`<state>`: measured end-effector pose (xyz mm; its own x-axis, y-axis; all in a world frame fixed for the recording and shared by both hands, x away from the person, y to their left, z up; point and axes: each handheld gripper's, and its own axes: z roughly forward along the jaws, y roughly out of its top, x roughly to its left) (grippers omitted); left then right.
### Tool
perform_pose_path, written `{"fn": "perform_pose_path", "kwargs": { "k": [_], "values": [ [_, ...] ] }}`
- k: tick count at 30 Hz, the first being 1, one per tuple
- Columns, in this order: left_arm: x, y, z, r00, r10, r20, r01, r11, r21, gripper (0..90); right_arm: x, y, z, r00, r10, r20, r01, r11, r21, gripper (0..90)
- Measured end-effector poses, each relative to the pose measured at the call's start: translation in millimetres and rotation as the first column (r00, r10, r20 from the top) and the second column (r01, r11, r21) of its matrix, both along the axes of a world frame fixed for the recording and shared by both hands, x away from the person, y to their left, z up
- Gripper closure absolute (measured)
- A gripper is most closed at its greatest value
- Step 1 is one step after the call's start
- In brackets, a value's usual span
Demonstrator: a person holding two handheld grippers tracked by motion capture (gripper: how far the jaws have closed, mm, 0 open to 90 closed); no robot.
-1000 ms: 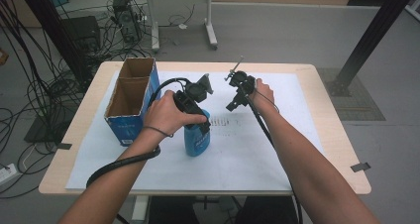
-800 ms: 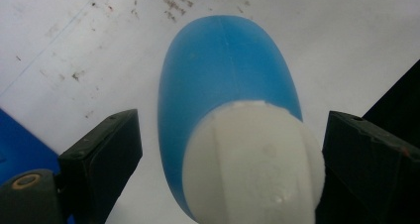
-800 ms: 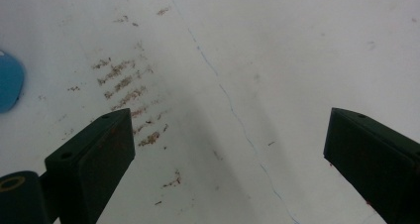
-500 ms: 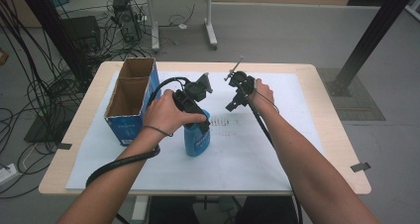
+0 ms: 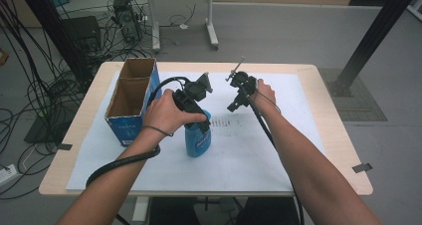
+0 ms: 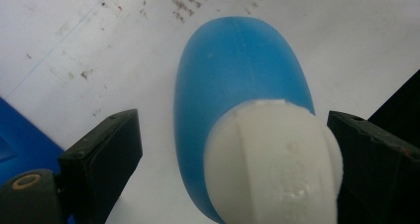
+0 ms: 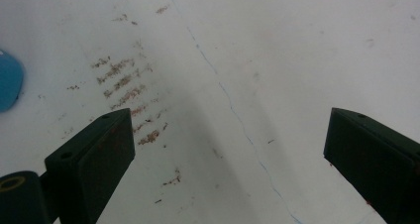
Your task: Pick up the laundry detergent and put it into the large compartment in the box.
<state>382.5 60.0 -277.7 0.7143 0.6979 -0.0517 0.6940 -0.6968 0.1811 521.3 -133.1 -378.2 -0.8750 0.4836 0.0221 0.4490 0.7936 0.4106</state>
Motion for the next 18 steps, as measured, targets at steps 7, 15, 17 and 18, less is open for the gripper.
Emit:
{"fn": "perform_pose_path", "kwargs": {
  "k": [7,15,17,18],
  "values": [
    [0.1,0.5,-0.6,1.0000,0.000,-0.002,0.000,1.0000,-0.001,9.1,0.0,-0.1,0.0,1.0000,-0.001,-0.004,0.001,1.000,-0.005,5.0],
    [0.5,1.2,-2.4,1.0000,0.001,-0.007,-0.001,1.0000,0.004,9.3,-0.1,0.7,-0.5,1.0000,-0.001,-0.004,0.001,1.000,-0.004,5.0],
    [0.5,1.0,-3.0,1.0000,0.004,-0.006,-0.004,1.0000,0.003,9.4,-0.1,0.6,-0.4,1.0000,0.000,-0.003,0.000,1.000,-0.008,5.0],
    [0.5,0.8,-3.2,1.0000,0.001,-0.008,-0.001,1.0000,0.006,9.4,-0.3,0.5,-0.3,1.0000,-0.002,-0.003,0.002,1.000,-0.004,5.0]
  ]
}}
